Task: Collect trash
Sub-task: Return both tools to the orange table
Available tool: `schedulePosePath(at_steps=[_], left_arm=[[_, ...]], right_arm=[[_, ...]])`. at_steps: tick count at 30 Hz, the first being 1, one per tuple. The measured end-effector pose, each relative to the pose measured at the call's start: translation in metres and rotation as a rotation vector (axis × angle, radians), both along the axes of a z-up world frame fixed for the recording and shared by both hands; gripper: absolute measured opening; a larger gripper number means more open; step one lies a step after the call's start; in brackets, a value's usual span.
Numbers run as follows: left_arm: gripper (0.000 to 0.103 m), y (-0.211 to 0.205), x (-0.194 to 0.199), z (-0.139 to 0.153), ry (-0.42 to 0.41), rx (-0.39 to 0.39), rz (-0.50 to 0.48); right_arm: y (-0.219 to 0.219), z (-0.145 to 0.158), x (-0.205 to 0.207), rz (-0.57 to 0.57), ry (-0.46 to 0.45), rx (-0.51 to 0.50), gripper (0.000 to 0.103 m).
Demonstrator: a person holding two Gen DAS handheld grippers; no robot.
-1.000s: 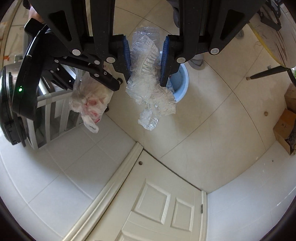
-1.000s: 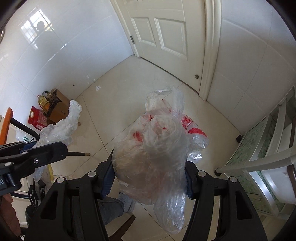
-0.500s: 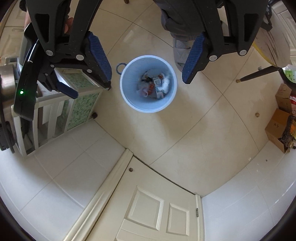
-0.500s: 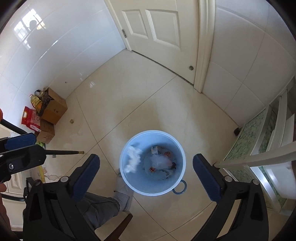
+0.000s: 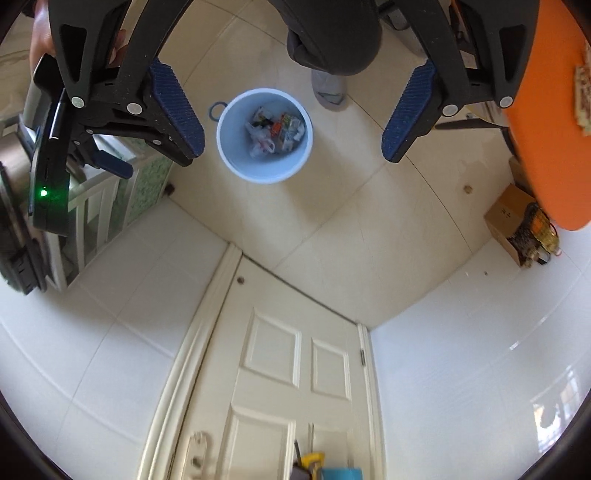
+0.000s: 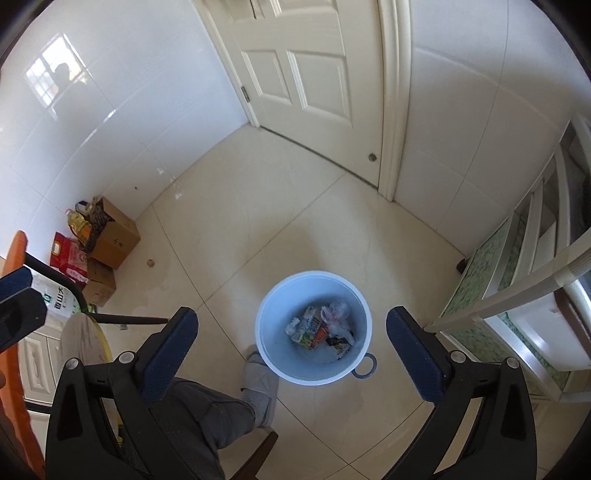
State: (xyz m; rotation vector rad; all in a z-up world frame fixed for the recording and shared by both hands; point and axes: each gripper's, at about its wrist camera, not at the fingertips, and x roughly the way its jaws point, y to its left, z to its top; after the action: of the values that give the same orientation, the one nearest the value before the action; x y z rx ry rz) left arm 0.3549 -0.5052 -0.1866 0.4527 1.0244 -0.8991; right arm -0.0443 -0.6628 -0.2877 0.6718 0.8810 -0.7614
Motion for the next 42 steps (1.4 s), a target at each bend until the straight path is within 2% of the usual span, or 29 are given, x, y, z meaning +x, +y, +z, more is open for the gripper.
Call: schedulePosePath(at_steps=[9,15,21,25,31,32,37,42], left_arm=[[0.101,0.109,-0.038,0.089,-0.146,-0.199,0.114],[0.102,0.200,-0.057,0.123,-0.195,-0.283,0.213],[0.102,0.301,-0.077,0.156,-0.270,-0.342,0.348],[0.102,0.364,-0.100,0.170,-0.322,-0.353,0.444],[0.102,0.435,-0.137,0.181,-0.405,-0.362,0.592],[0.102,0.437,-0.143,0.179,-0.414,-0.362,0.613],[0.102,0.498,-0.177,0.178,-0.453,-0.368,0.729],[0.102,0.532,-0.201,0.169,-0.468,-0.371,0.819]], right_arm=[[0.062,0.101,0.010,0.050,-0.127,-0.142,0.103],[0.121,0.160,0.033,0.137,-0.211,-0.230,0.103],[0.185,0.205,0.064,0.256,-0.296,-0.291,0.103],[0.229,0.224,0.088,0.346,-0.346,-0.316,0.103],[0.290,0.246,0.122,0.487,-0.404,-0.348,0.103],[0.298,0.248,0.125,0.504,-0.411,-0.351,0.103],[0.340,0.261,0.144,0.593,-0.457,-0.369,0.103],[0.374,0.275,0.159,0.675,-0.496,-0.394,0.103]])
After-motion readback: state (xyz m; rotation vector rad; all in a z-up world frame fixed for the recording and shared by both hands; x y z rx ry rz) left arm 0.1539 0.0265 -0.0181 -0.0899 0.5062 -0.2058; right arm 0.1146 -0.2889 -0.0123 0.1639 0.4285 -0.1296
